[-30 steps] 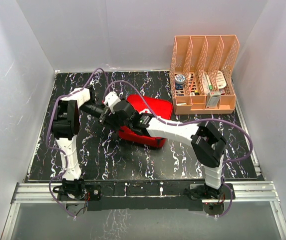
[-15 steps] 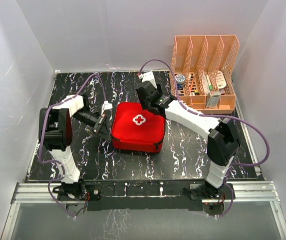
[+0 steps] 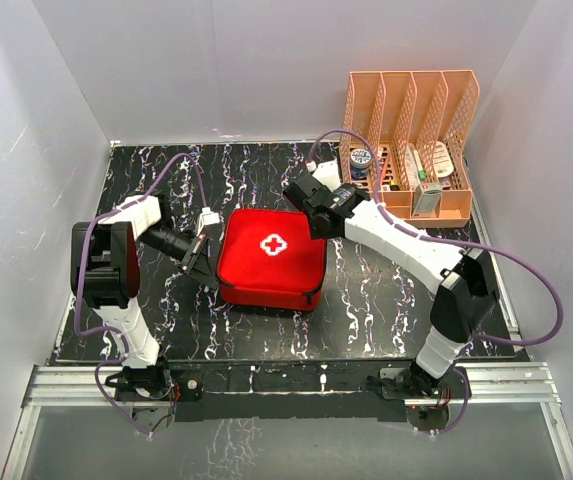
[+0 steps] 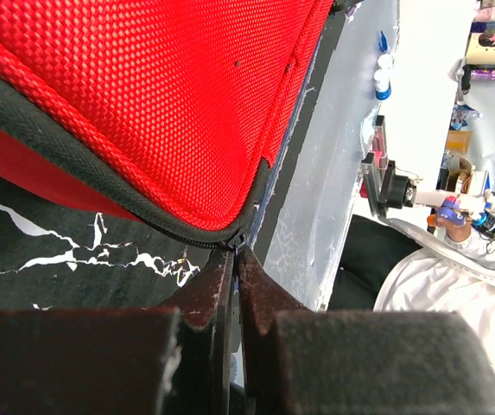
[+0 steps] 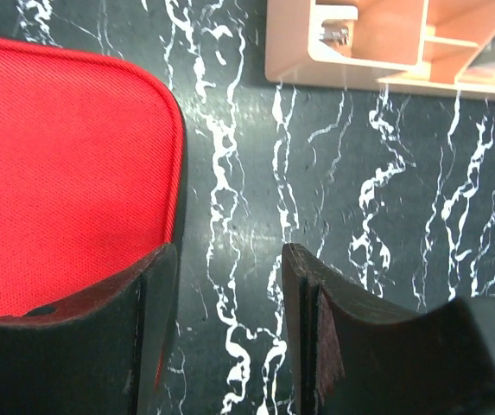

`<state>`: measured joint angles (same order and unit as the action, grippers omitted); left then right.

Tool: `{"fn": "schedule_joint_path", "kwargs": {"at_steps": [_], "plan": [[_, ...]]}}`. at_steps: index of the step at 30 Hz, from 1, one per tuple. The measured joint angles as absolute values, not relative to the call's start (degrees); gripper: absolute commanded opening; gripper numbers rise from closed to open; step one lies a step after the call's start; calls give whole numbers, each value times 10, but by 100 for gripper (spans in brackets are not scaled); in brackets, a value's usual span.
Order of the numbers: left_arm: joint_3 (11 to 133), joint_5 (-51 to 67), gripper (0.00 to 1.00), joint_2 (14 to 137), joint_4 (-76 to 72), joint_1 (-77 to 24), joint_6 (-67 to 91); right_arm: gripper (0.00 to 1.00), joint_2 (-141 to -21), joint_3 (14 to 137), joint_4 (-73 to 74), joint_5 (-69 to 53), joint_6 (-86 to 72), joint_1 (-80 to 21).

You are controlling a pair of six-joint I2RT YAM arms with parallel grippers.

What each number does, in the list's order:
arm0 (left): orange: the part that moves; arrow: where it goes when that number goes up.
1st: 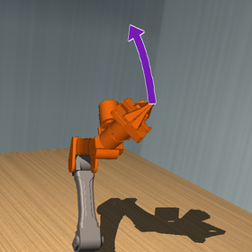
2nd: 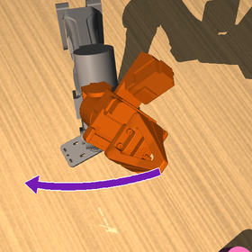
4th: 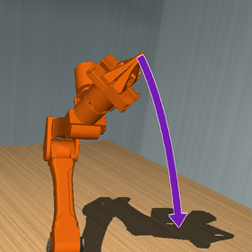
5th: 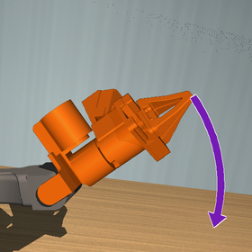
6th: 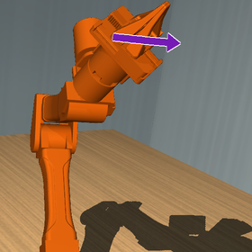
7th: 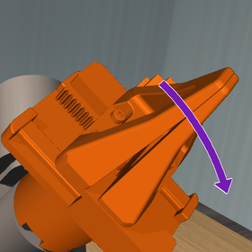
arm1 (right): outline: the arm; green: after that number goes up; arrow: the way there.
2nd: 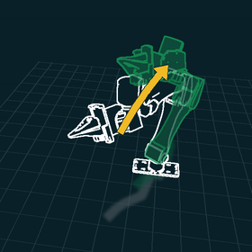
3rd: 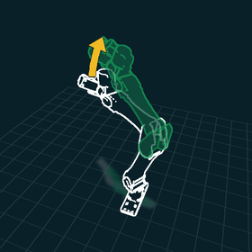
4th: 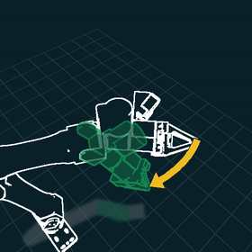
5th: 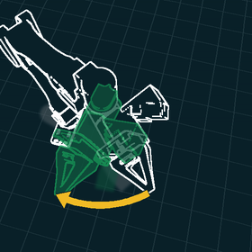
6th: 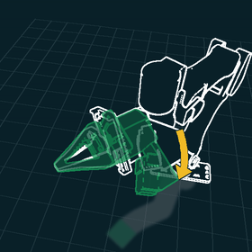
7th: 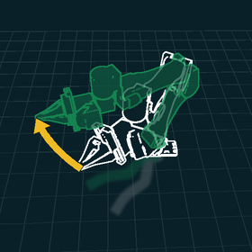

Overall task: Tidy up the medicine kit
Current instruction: Zip the medicine pouch at the center of the board.

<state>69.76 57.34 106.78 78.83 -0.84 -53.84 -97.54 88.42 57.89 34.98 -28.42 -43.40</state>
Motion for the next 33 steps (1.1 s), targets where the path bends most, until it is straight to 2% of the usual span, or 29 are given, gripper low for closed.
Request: {"fn": "schedule_joint_path", "kwargs": {"at_steps": [9, 16, 21, 33], "plan": [[698, 571, 0, 1067, 787, -8, -538, 51, -969, 859, 649, 321, -330, -434], [698, 570, 0, 1064, 786, -8, -538, 50, -994, 789, 646, 271, -339, -434], [698, 562, 0, 1064, 783, -8, -538, 50, -1016, 787, 631, 253, -331, -434], [692, 517, 0, 1067, 795, 3, -553, 48, -1174, 984, 596, 267, -235, -413]]}}
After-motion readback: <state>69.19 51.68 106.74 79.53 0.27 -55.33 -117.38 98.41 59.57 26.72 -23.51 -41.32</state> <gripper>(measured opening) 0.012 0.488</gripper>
